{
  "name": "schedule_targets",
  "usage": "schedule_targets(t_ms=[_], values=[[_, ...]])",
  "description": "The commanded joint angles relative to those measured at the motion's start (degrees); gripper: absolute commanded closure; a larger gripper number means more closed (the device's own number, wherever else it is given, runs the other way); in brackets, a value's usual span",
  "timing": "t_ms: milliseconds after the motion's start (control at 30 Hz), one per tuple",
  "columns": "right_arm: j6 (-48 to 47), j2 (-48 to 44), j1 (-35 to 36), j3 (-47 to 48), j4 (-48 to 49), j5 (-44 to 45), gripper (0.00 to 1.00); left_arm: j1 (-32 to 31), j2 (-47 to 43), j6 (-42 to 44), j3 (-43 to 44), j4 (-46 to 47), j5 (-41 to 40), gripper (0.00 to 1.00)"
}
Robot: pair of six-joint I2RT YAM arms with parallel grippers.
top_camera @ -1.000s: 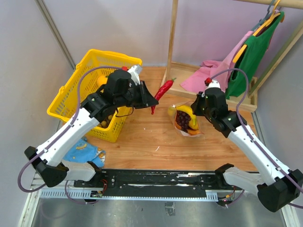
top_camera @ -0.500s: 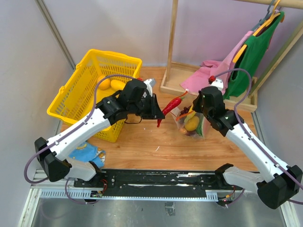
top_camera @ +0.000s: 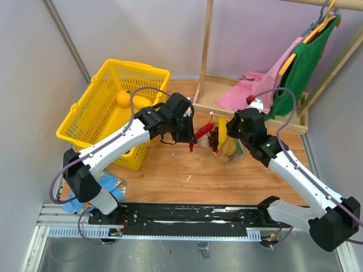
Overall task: Place the food in the zip-top bag and seal the zipper
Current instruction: Place the fake vegetable in the zipper food storage bag.
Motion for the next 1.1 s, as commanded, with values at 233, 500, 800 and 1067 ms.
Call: schedule_targets(t_ms=[233, 500, 800, 1067], values=[[1.4, -3.3, 1.4, -2.3, 3.8, -0.2, 0.99, -0.7, 6.9, -3.4, 7.1, -6.9, -0.5, 1.00], [2.3, -2.9, 1.5, -2.9, 4.5, -3.3, 0.99, -0.8, 10.8, -7.7, 10.2, -5.2, -2.1, 1.00], [2.9, -3.2, 2.1, -3.5, 4.6, -5.7, 0.99, -0.8, 15.9, -10.7, 14.7, -2.5, -6.8, 1.00], [2.8, -3.2, 2.1, -3.9, 5.7, -7.3, 0.99, -1.8, 18.4, -12.6, 13.2, 1.0, -11.4, 0.76]])
